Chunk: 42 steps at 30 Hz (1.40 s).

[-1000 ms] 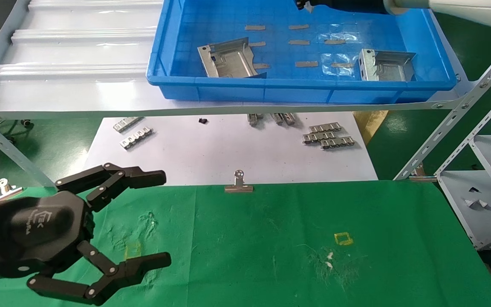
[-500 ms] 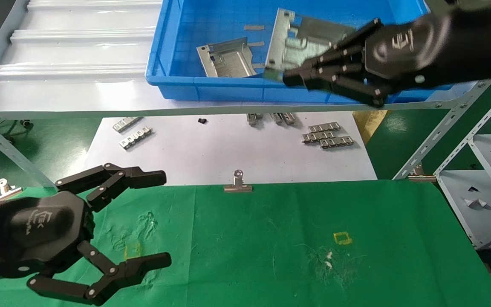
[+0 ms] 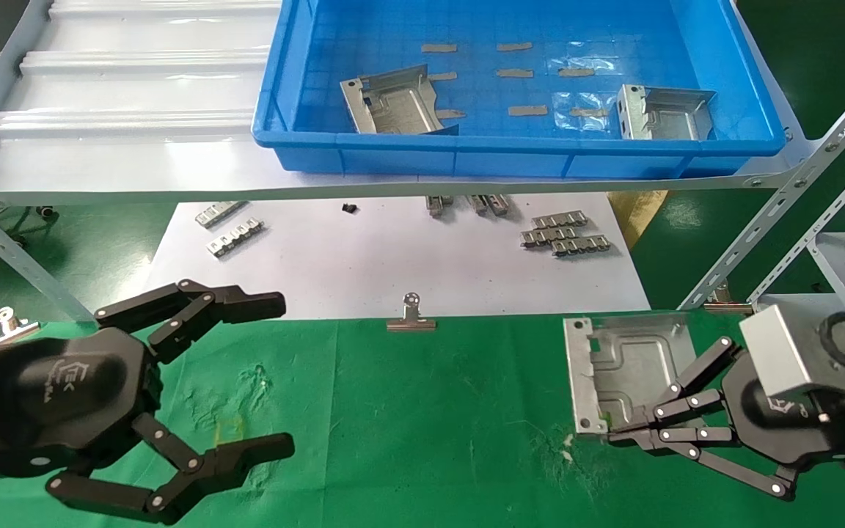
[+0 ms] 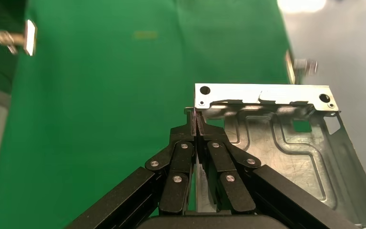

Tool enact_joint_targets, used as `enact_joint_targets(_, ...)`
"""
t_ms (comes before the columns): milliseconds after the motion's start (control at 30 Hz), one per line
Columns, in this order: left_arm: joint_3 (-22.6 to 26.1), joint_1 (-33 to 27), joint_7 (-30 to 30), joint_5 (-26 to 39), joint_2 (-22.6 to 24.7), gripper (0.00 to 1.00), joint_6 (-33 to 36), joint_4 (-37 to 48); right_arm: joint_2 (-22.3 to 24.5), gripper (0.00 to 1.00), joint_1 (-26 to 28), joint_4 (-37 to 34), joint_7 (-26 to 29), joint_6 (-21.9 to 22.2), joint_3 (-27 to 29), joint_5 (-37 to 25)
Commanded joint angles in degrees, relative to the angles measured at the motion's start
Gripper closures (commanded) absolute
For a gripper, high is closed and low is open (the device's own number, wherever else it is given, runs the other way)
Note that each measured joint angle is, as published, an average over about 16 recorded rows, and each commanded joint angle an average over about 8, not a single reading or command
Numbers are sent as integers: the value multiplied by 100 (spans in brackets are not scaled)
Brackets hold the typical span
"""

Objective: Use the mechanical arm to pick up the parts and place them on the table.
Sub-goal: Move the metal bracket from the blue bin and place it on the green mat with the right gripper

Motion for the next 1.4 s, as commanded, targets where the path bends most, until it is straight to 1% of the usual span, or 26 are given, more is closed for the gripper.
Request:
enact_joint_targets(33, 0, 0, 0, 0, 0, 0, 0, 0, 99, 100, -146, -7, -135, 48, -184, -92)
enact_joint_targets(233, 0, 0, 0, 0, 0, 0, 0, 0, -249, 100, -685, -610, -833, 585, -396, -445)
enact_joint_targets(400, 0, 0, 0, 0, 0, 0, 0, 0, -657, 100, -926, -1184, -1359, 922, -481, -660)
enact_joint_targets(700, 0, 0, 0, 0, 0, 0, 0, 0, -1375, 100, -997, -2238, -2054, 1024, -598, -921)
enact_joint_targets(733, 0, 0, 0, 0, 0, 0, 0, 0, -1444, 98, -988, -2337, -2115, 1028, -610, -951)
enact_joint_targets(800, 0, 0, 0, 0, 0, 0, 0, 0, -1570, 87, -967, -2513, -2231, 1045, -637, -1016)
enact_joint_targets(833, 0, 0, 0, 0, 0, 0, 0, 0, -1627, 77, -959, -2597, -2287, 1058, -647, -1043)
enact_joint_targets(967, 0, 0, 0, 0, 0, 0, 0, 0, -1823, 27, -952, -2873, -2490, 1102, -684, -1129)
enact_joint_targets(1000, 0, 0, 0, 0, 0, 0, 0, 0, -1867, 16, -953, -2929, -2543, 1123, -693, -1152)
enact_joint_targets(1067, 0, 0, 0, 0, 0, 0, 0, 0, -1946, 2, -953, -3022, -2648, 1168, -711, -1199)
enact_joint_targets(1100, 0, 0, 0, 0, 0, 0, 0, 0, -1981, 0, -953, -3063, -2698, 1188, -720, -1220)
enact_joint_targets(1267, 0, 0, 0, 0, 0, 0, 0, 0, -2089, 0, -903, -3212, -2931, 1248, -758, -1328)
enact_joint_targets(1400, 0, 0, 0, 0, 0, 0, 0, 0, -2073, 0, -796, -3307, -2998, 1098, -713, -1256)
